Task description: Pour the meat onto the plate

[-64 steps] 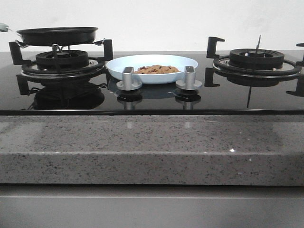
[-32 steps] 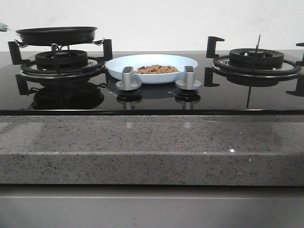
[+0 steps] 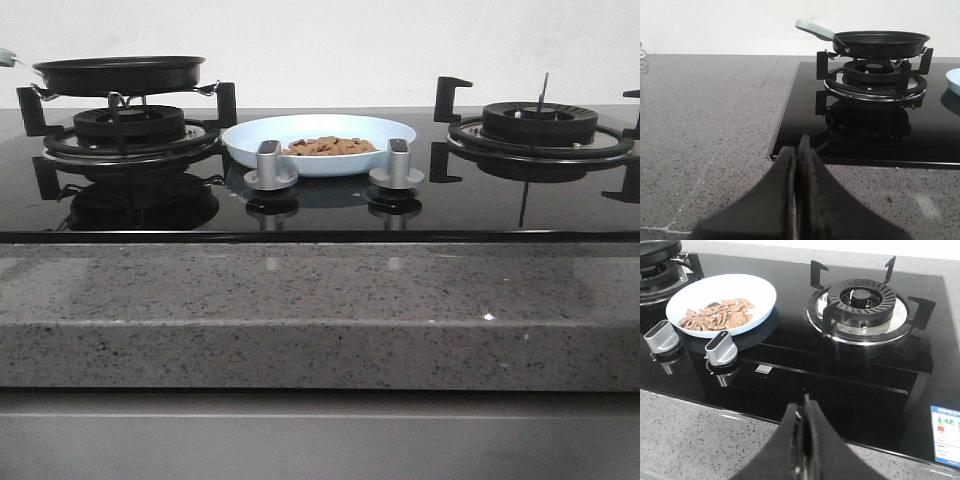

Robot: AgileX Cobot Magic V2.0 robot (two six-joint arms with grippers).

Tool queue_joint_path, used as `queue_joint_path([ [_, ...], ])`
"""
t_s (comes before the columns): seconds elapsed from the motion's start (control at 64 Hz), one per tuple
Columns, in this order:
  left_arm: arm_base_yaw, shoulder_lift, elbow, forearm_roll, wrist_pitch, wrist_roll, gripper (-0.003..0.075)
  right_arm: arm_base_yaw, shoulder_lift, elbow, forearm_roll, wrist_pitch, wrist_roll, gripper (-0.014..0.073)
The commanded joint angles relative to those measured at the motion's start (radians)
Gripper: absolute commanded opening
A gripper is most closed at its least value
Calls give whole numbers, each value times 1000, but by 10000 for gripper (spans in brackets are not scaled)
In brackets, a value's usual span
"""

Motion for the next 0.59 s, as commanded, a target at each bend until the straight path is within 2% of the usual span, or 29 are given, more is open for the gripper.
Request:
queue_joint_path([
  [0.0, 3, -17, 6, -6, -87, -8, -20, 0, 0, -17, 0, -99, -12, -59],
  [0.125, 3, -17, 6, -6, -87, -8, -20, -11, -25, 57, -15, -204, -12, -59],
  [0.281, 3, -17, 6, -6, -87, -8, -20, -102, -140, 237, -20, -365, -6, -59],
  [0.453, 3, -17, 6, -6, -87, -8, -20, -225, -338, 407, -25, -381, 60, -59],
  [0.578, 3, -17, 6, -6, -87, -8, -20, -251, -477, 514, -32, -378, 77, -59],
])
